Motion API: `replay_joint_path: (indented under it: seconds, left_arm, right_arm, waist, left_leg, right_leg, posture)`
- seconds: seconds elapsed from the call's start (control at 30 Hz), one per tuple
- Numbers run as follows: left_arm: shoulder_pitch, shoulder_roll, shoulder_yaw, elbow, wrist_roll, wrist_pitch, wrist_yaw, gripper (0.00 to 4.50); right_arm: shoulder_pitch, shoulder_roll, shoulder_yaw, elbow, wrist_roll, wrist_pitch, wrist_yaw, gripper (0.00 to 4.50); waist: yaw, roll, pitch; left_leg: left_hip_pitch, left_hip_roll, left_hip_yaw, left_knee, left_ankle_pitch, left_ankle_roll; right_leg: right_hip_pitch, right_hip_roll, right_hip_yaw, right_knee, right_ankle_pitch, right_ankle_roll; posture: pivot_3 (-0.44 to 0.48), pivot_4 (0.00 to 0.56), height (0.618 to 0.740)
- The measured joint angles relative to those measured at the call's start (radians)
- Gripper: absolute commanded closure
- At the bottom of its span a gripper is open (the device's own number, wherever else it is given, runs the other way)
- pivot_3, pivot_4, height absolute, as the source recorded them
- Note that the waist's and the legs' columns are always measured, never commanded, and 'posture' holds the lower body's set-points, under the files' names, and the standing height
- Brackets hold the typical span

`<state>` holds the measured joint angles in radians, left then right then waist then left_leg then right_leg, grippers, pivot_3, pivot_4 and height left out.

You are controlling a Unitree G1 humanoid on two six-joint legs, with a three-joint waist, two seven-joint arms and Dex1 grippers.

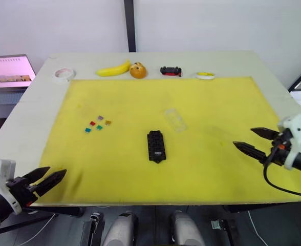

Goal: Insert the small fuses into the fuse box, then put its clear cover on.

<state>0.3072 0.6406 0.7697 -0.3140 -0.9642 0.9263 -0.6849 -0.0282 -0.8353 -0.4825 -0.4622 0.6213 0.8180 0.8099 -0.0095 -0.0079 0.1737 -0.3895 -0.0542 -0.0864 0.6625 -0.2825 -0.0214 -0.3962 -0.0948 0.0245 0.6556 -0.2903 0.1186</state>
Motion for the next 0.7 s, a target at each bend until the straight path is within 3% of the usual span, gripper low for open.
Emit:
replay_joint_path:
  seconds: [0.13,0.33,0.6,0.7]
  left_arm:
    - [-0.200,-0.032,-0.014,0.060,-0.141,0.102,0.169,0.00]
    - [-0.389,-0.091,-0.033,0.222,-0.296,0.204,0.415,0.00]
    - [-0.482,-0.143,-0.048,0.346,-0.438,0.239,0.637,0.00]
    - [-0.485,-0.143,-0.065,0.354,-0.459,0.243,0.648,0.00]
  right_arm:
    - [-0.116,0.025,0.155,-0.163,0.114,0.038,-0.011,0.06]
    - [-0.329,0.103,0.337,-0.190,0.170,0.084,-0.090,0.06]
    - [-0.383,0.139,0.473,-0.177,0.132,0.072,-0.126,0.06]
    - [-0.384,0.148,0.504,-0.172,0.109,0.054,-0.132,0.06]
  waist:
    - [-0.003,-0.002,0.000]
    - [-0.002,-0.003,-0.001]
    - [-0.001,-0.004,-0.001]
    - [-0.001,-0.004,-0.001]
  left_leg:
    - [-0.001,0.000,-0.001,0.000,0.000,0.000]
    - [-0.002,-0.002,0.000,0.000,0.000,0.000]
    - [-0.003,-0.003,0.000,0.000,0.000,-0.001]
    - [-0.002,-0.003,0.000,0.000,0.000,-0.001]
  right_leg:
    - [-0.001,0.001,-0.001,0.000,0.000,0.000]
    - [-0.004,0.000,0.000,0.001,0.000,0.001]
    - [-0.005,-0.001,0.000,0.001,0.000,0.001]
    - [-0.005,-0.001,0.001,0.001,0.000,0.001]
  posture:
    - [0.000,0.150,0.740]
    - [0.000,0.150,0.740]
    - [0.000,0.150,0.740]
    - [0.000,0.150,0.740]
